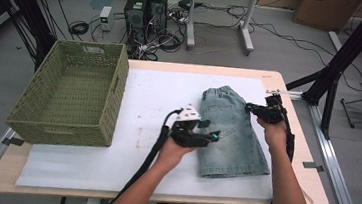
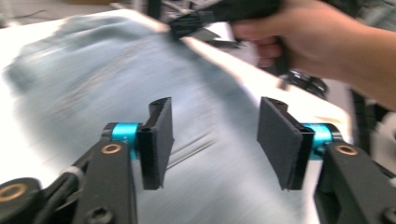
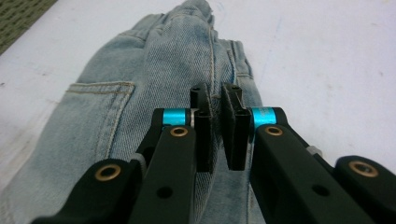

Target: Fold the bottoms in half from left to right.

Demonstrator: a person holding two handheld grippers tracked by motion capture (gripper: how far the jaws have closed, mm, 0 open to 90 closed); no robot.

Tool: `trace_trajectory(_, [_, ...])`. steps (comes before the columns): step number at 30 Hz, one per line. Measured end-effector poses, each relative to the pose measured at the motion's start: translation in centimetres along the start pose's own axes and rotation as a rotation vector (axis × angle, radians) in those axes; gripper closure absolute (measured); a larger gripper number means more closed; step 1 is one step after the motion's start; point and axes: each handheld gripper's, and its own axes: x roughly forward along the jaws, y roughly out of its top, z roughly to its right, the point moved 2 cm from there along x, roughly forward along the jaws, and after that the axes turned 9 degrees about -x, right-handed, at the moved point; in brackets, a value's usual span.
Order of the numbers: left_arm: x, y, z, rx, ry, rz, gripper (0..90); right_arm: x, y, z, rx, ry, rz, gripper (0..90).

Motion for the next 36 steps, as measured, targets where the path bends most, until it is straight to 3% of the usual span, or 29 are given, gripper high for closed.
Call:
trace_trajectory(2, [-1.5,-0.5,-1.8,-0.003,0.055,0.018,38.4,0.4,-0.1,0.1,-0.007,-0.028,-0.018,84.9])
trace_trajectory(3, [-2.1,-0.7,-2.4,0.01,0.06,0.03,32.0,0.5,-0.2,0.1,-0.014,-0.046,-0.03,84.8])
trace_trajectory(4, [-2.8,-1.0,-3.0,0.028,0.061,0.046,30.7,0.7,-0.3,0.2,-0.017,-0.063,-0.038,84.8])
trace_trajectory(7, [-4.5,-1.7,-4.3,0.022,0.059,0.081,30.6,1.2,-0.7,0.2,-0.045,-0.123,-0.078,84.8])
trace_trajectory(10, [-5.9,-2.6,-5.2,0.037,0.074,0.083,30.1,1.6,-1.2,0.2,-0.025,-0.117,-0.07,82.8])
trace_trajectory(15, [-7.4,-3.4,-6.3,0.016,0.068,0.106,30.1,0.2,-1.5,-0.4,-0.028,-0.086,-0.01,67.7])
trace_trajectory(18, [-7.9,-3.6,-6.6,0.013,0.05,0.116,29.8,-1.6,-2.1,-0.8,-0.056,-0.083,0.033,64.9])
trace_trajectory(22, [-8.1,-3.6,-6.7,0.026,0.038,0.132,29.4,-3.4,-3.5,-1.1,-0.091,-0.121,0.035,63.5])
trace_trajectory(26, [-8.4,-3.6,-6.7,0.043,0.038,0.134,29.4,-4.9,-5.2,-1.8,-0.099,-0.105,0.062,61.0])
trace_trajectory(32, [-8.8,-3.4,-6.7,0.035,0.011,0.175,29.4,-6.3,-7.6,-2.7,-0.114,-0.087,0.082,56.5])
trace_trajectory(36, [-9.1,-3.2,-6.7,0.035,0.024,0.182,29.4,-6.8,-8.8,-3.6,-0.151,-0.082,0.085,52.2])
